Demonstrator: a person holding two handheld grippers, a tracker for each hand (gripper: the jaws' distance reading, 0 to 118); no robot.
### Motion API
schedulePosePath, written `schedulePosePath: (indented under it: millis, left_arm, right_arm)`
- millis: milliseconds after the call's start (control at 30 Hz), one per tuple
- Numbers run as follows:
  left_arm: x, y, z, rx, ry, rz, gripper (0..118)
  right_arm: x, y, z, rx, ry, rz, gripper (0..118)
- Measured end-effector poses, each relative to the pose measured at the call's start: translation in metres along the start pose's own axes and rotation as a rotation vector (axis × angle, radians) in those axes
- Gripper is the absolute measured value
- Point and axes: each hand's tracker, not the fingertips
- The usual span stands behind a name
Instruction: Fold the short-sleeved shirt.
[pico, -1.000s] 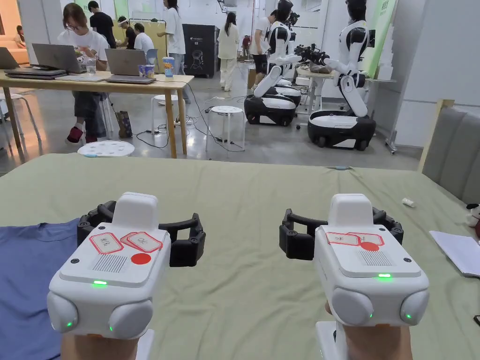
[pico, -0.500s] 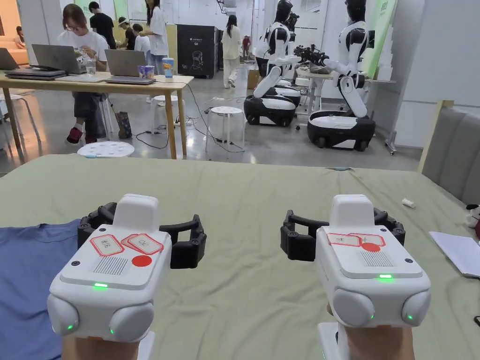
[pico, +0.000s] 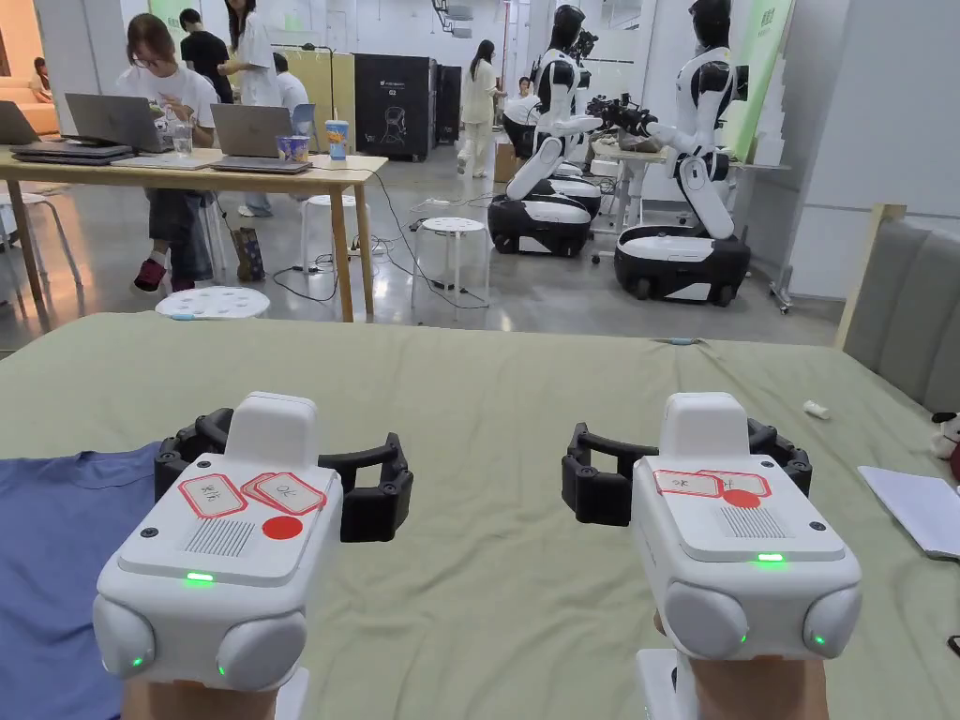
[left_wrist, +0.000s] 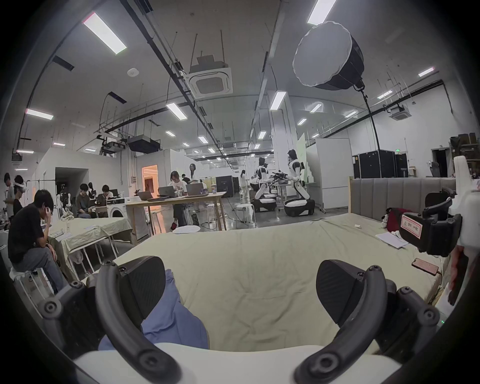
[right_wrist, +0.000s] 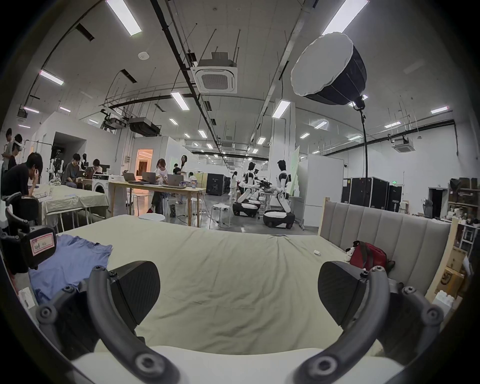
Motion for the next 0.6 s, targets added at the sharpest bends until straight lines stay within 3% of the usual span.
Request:
schedulePosePath:
  millis: [167,600]
  left_arm:
    - [-0.0002,-0.0001,0.0005,-0.001,0.000,-0.003,117]
    - [-0.0001,-0.0010,0.0021,-0.001,0.000,-0.005,117]
  right_arm:
    - [0.0024,0.0011,0.0015,0.001,0.001,-0.022,118]
    - [-0.0027,-0.0030,-0.0020,0.000,0.003,0.012,118]
